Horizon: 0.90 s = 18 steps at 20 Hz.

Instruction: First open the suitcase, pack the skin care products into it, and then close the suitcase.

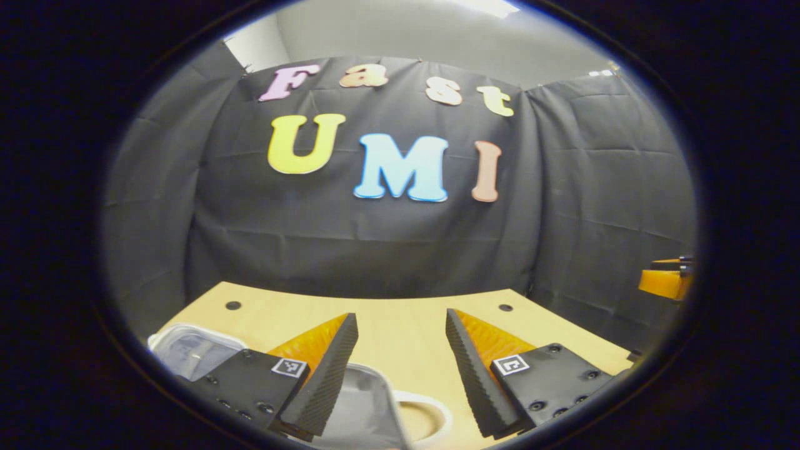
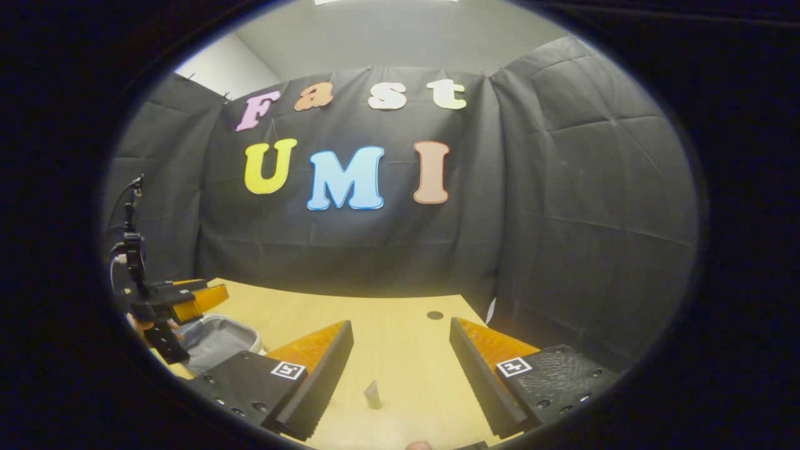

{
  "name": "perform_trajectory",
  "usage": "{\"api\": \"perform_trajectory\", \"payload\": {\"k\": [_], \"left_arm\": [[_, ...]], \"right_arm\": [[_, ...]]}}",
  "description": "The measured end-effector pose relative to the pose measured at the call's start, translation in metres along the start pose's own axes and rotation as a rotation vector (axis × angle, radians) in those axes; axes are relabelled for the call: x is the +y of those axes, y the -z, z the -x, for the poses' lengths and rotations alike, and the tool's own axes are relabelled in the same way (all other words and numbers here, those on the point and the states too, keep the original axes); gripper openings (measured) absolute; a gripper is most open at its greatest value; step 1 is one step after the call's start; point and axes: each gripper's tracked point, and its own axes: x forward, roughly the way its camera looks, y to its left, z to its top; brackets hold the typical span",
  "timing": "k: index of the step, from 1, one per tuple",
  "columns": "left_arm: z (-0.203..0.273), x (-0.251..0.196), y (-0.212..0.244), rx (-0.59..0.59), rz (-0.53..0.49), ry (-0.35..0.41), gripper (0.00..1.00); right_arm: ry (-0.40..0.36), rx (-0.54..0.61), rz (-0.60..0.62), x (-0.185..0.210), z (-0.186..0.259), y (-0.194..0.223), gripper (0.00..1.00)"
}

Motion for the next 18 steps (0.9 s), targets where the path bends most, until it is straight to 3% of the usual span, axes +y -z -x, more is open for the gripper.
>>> {"api": "perform_trajectory", "payload": {"k": [4, 7, 11, 17, 18], "left_arm": [[-0.01, -0.091, 0.031, 0.001, 0.007, 0.072, 0.93], [-0.018, -0.134, 0.061, 0.004, -0.004, 0.078, 0.92], [-0.033, -0.143, 0.12, 0.066, -0.037, 0.041, 0.92], [-0.047, -0.153, 0.229, 0.247, -0.043, 0.051, 0.93], [-0.052, -0.149, 0.236, 0.26, -0.052, 0.037, 0.88]], "right_arm": [[-0.033, 0.033, -0.006, -0.015, -0.012, 0.013, 0.94], [-0.048, 0.044, -0.009, -0.022, -0.015, 0.019, 0.94], [-0.062, 0.08, 0.004, -0.03, -0.013, 0.036, 0.94], [-0.097, 0.128, 0.023, -0.023, -0.012, 0.055, 0.94], [-0.108, 0.131, 0.028, -0.019, -0.013, 0.058, 0.94]]}}
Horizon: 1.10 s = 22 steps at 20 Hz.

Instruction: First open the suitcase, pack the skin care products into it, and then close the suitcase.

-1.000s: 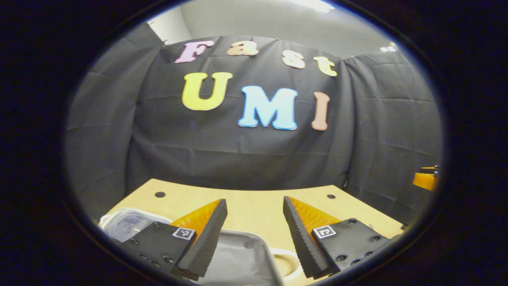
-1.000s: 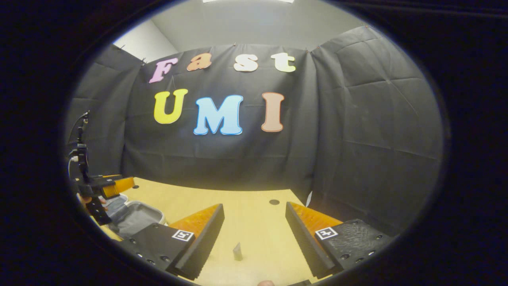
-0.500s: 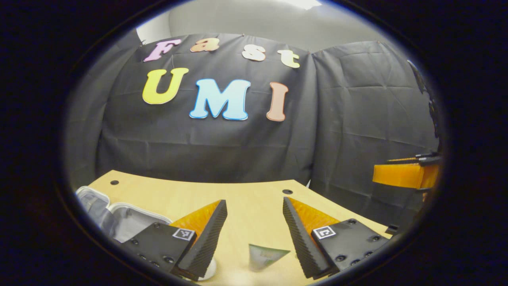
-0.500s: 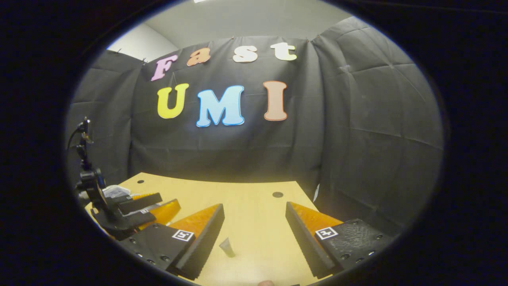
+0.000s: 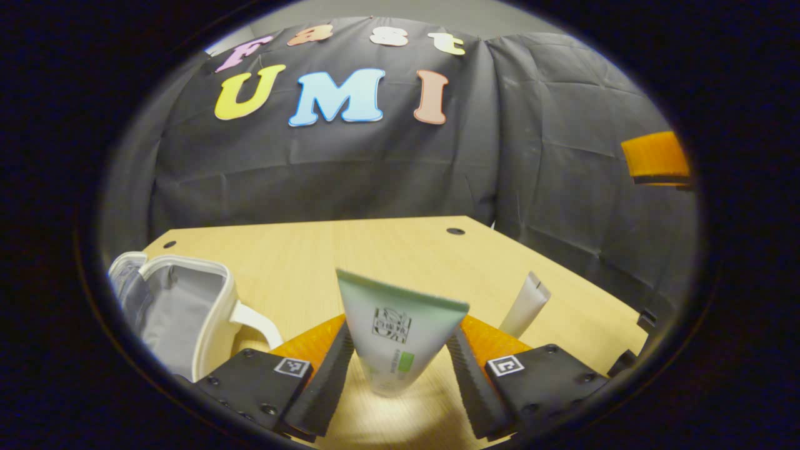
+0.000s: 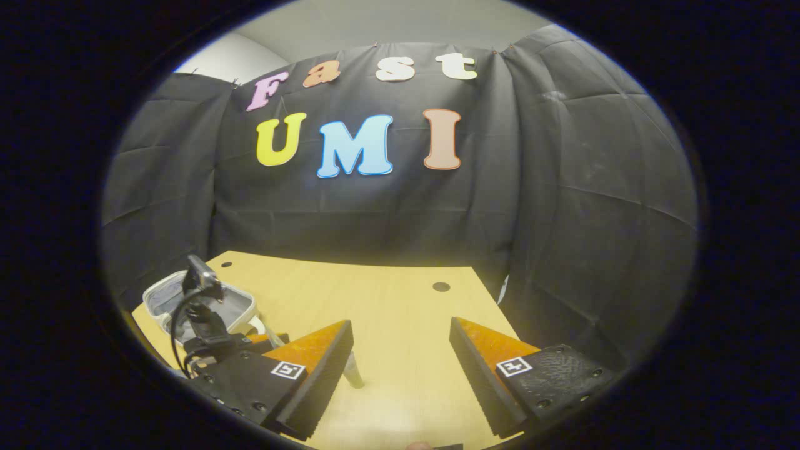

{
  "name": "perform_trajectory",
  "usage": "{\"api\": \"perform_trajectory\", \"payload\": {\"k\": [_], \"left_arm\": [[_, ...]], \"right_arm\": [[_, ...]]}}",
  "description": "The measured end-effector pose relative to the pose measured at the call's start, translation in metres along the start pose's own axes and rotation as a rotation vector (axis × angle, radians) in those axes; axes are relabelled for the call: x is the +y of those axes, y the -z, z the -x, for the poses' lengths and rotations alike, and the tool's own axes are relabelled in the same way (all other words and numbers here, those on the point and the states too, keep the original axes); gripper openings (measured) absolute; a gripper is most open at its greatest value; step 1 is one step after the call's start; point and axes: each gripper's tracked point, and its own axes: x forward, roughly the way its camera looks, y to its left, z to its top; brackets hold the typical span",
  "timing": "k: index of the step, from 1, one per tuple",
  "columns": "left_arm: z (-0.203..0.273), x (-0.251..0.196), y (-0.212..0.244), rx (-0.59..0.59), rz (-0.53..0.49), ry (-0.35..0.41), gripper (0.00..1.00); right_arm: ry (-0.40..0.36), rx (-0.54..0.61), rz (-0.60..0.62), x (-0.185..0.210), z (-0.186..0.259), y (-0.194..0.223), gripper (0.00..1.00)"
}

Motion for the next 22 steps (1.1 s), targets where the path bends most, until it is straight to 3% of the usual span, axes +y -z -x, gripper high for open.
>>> {"api": "perform_trajectory", "payload": {"k": [1, 2, 5, 8, 10, 14, 15, 17, 18, 19, 20, 21, 22], "left_arm": [[-0.005, 0.001, 0.004, 0.016, -0.005, -0.002, 0.81], [-0.007, 0.002, 0.003, 0.027, -0.017, 0.006, 0.66], [-0.006, 0.01, -0.001, 0.074, -0.036, 0.015, 0.63], [0.007, 0.023, -0.014, 0.116, 0.089, 0.042, 0.52], [0.03, 0.034, -0.046, 0.103, 0.162, 0.052, 0.52], [0.092, 0.077, -0.118, 0.037, 0.261, 0.027, 0.52], [0.108, 0.093, -0.133, 0.019, 0.27, 0.009, 0.43], [0.131, 0.128, -0.155, -0.015, 0.28, -0.028, 0.43], [0.139, 0.147, -0.152, -0.008, 0.286, -0.05, 0.42], [0.145, 0.167, -0.148, 0.003, 0.292, -0.071, 0.43], [0.149, 0.185, -0.137, 0.023, 0.302, -0.097, 0.43], [0.154, 0.204, -0.127, 0.043, 0.309, -0.119, 0.43], [0.156, 0.224, -0.115, 0.067, 0.312, -0.14, 0.43]], "right_arm": [[-0.014, 0.005, 0.005, 0.006, -0.003, 0.002, 0.94], [-0.028, 0.015, 0.011, 0.012, -0.007, 0.005, 0.94], [-0.076, 0.039, 0.024, 0.032, -0.02, 0.014, 0.94], [-0.111, 0.086, 0.028, 0.051, -0.038, 0.033, 0.94], [-0.114, 0.112, 0.018, 0.059, -0.055, 0.046, 0.95], [-0.133, 0.269, -0.004, 0.075, -0.09, 0.113, 0.92], [-0.129, 0.322, -0.004, 0.076, -0.095, 0.131, 0.9], [-0.114, 0.387, -0.019, 0.076, -0.104, 0.157, 0.83], [-0.103, 0.417, -0.026, 0.075, -0.104, 0.167, 0.68], [-0.088, 0.437, -0.039, 0.074, -0.103, 0.172, 0.64], [-0.055, 0.447, -0.051, 0.073, -0.103, 0.177, 0.47], [-0.045, 0.448, -0.069, 0.077, -0.104, 0.172, 0.36], [-0.068, 0.469, -0.1, 0.089, -0.097, 0.173, 0.27]]}}
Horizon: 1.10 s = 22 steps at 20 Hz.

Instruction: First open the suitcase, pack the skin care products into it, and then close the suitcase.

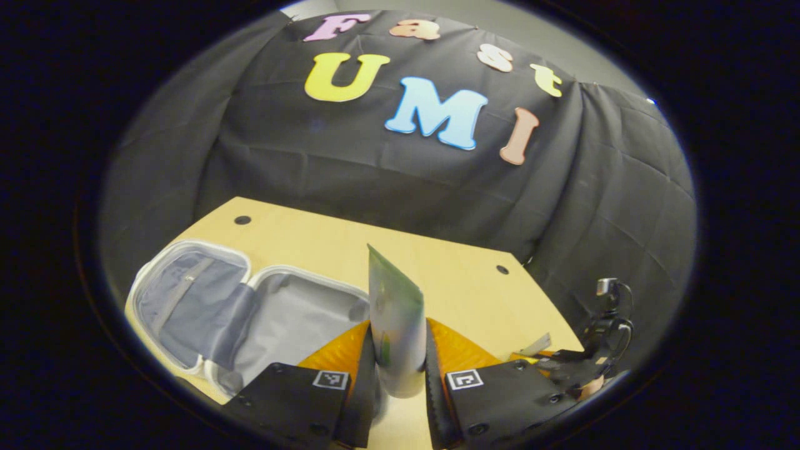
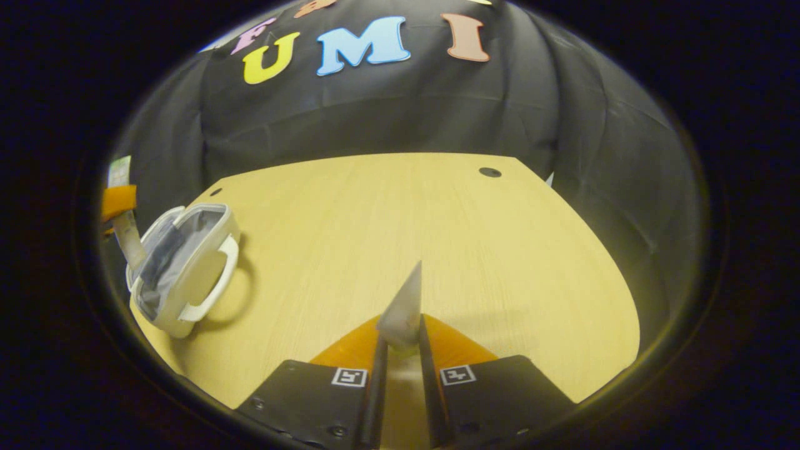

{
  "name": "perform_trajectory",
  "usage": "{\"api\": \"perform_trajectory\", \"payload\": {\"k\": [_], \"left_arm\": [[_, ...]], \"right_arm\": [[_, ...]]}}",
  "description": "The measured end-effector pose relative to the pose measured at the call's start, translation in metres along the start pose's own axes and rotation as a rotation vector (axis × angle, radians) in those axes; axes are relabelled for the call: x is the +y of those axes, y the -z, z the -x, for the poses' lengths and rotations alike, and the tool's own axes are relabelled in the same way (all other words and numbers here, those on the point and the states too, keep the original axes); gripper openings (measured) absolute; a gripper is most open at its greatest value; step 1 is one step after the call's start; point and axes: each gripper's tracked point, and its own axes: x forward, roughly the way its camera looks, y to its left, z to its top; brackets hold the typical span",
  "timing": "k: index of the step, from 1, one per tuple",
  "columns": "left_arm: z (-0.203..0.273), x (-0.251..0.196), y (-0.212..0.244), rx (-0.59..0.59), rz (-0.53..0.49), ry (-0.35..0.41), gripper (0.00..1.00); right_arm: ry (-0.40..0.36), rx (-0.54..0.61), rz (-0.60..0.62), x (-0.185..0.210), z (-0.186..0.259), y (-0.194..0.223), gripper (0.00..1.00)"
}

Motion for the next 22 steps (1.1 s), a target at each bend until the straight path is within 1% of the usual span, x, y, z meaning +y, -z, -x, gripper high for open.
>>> {"api": "perform_trajectory", "payload": {"k": [2, 3, 4, 6, 7, 8, 9, 11, 12, 13, 15, 16, 17, 18, 20, 21, 22], "left_arm": [[-0.007, 0.045, 0.022, 0.09, 0.005, -0.046, 0.43], [-0.011, 0.064, 0.037, 0.153, 0.01, -0.061, 0.43], [-0.018, 0.079, 0.052, 0.216, 0.007, -0.068, 0.43], [-0.023, 0.106, 0.077, 0.342, -0.007, -0.089, 0.44], [-0.024, 0.113, 0.08, 0.356, -0.027, -0.077, 0.42], [-0.026, 0.115, 0.076, 0.348, -0.057, -0.066, 0.42], [-0.027, 0.115, 0.069, 0.326, -0.085, -0.049, 0.5], [-0.02, 0.118, 0.047, 0.259, -0.133, -0.028, 0.82], [-0.013, 0.12, 0.036, 0.217, -0.146, -0.016, 0.86], [-0.003, 0.121, 0.023, 0.174, -0.153, -0.008, 0.88], [0.021, 0.134, 0.006, 0.097, -0.151, -0.016, 0.89], [0.035, 0.143, 0.0, 0.066, -0.144, -0.024, 0.89], [0.049, 0.158, -0.006, 0.035, -0.136, -0.046, 0.87], [0.062, 0.174, -0.013, 0.011, -0.13, -0.073, 0.89], [0.084, 0.218, -0.022, -0.021, -0.113, -0.147, 0.89], [0.094, 0.242, -0.026, -0.03, -0.096, -0.183, 0.91], [0.103, 0.266, -0.029, -0.037, -0.073, -0.218, 0.9]], "right_arm": [[-0.032, -0.011, -0.037, 0.03, 0.014, -0.008, 0.25], [-0.05, -0.029, -0.043, 0.049, 0.024, -0.015, 0.22], [-0.077, -0.045, -0.043, 0.072, 0.036, -0.021, 0.25], [-0.134, -0.063, -0.024, 0.122, 0.058, -0.031, 0.25], [-0.16, -0.073, -0.006, 0.147, 0.068, -0.037, 0.24], [-0.187, -0.081, 0.015, 0.172, 0.075, -0.04, 0.24], [-0.213, -0.086, 0.034, 0.194, 0.082, -0.042, 0.24], [-0.259, -0.092, 0.071, 0.233, 0.089, -0.044, 0.24], [-0.279, -0.086, 0.093, 0.252, 0.088, -0.041, 0.24], [-0.294, -0.074, 0.114, 0.267, 0.085, -0.038, 0.24], [-0.321, -0.025, 0.154, 0.294, 0.067, -0.025, 0.25], [-0.33, 0.002, 0.168, 0.302, 0.059, -0.017, 0.29], [-0.336, 0.023, 0.178, 0.31, 0.052, -0.012, 0.25], [-0.34, 0.045, 0.194, 0.317, 0.044, -0.006, 0.26], [-0.329, 0.058, 0.218, 0.324, 0.03, -0.001, 0.28], [-0.319, 0.045, 0.225, 0.325, 0.028, -0.003, 0.28], [-0.322, 0.02, 0.222, 0.327, 0.032, -0.009, 0.33]]}}
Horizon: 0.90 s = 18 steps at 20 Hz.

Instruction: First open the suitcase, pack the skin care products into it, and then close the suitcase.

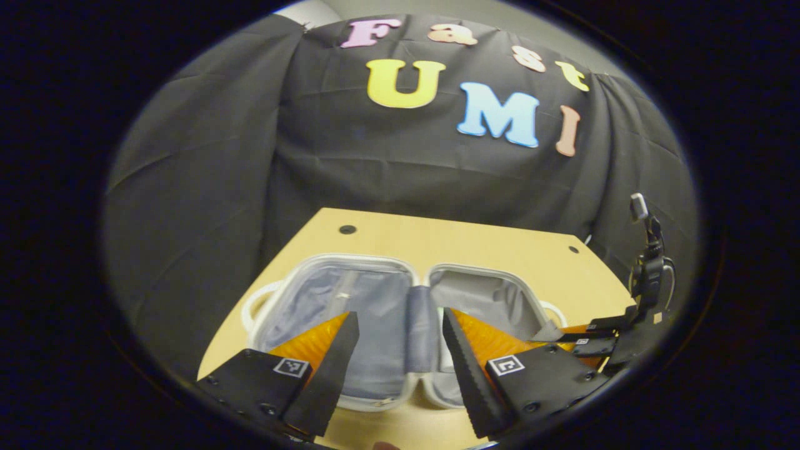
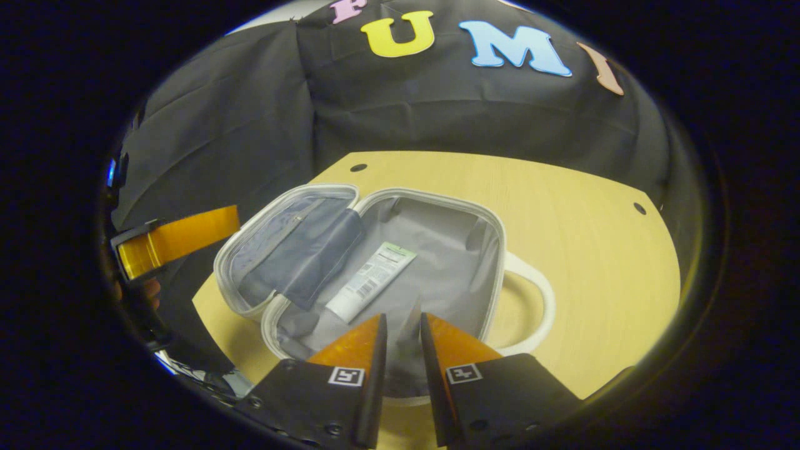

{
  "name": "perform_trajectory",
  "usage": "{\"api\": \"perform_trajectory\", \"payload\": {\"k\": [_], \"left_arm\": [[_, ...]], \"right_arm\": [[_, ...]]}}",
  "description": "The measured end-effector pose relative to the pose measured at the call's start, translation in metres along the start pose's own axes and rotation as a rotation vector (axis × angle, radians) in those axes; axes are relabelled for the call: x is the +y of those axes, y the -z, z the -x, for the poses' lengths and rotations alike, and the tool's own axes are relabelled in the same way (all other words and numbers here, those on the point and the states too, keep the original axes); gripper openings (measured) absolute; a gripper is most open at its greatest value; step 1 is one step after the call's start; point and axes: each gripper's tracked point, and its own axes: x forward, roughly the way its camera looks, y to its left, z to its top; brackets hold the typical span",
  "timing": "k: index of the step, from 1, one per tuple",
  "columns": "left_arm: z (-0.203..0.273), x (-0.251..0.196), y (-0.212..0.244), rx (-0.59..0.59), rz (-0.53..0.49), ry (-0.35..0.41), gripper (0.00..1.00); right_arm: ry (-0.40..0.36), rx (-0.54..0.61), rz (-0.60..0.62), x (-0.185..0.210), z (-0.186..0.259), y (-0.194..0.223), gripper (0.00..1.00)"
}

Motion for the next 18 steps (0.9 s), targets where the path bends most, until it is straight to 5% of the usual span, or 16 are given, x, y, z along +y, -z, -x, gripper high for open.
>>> {"api": "perform_trajectory", "payload": {"k": [1, 4, 6, 10, 18], "left_arm": [[0.003, 0.027, -0.005, -0.006, 0.028, -0.032, 0.9], [-0.002, 0.119, -0.017, -0.022, 0.139, -0.13, 0.91], [-0.014, 0.174, -0.02, -0.014, 0.218, -0.176, 0.99], [-0.051, 0.248, -0.007, 0.037, 0.391, -0.186, 0.99], [-0.124, 0.273, 0.051, 0.192, 0.706, -0.041, 1.0]], "right_arm": [[0.003, -0.035, 0.002, 0.0, 0.005, -0.009, 0.4], [0.086, -0.178, 0.026, -0.015, 0.039, -0.04, 0.98], [0.159, -0.278, 0.044, -0.031, 0.07, -0.06, 0.98], [0.332, -0.388, 0.078, -0.074, 0.13, -0.083, 0.98], [0.526, -0.417, -0.043, -0.132, 0.187, -0.09, 0.98]]}}
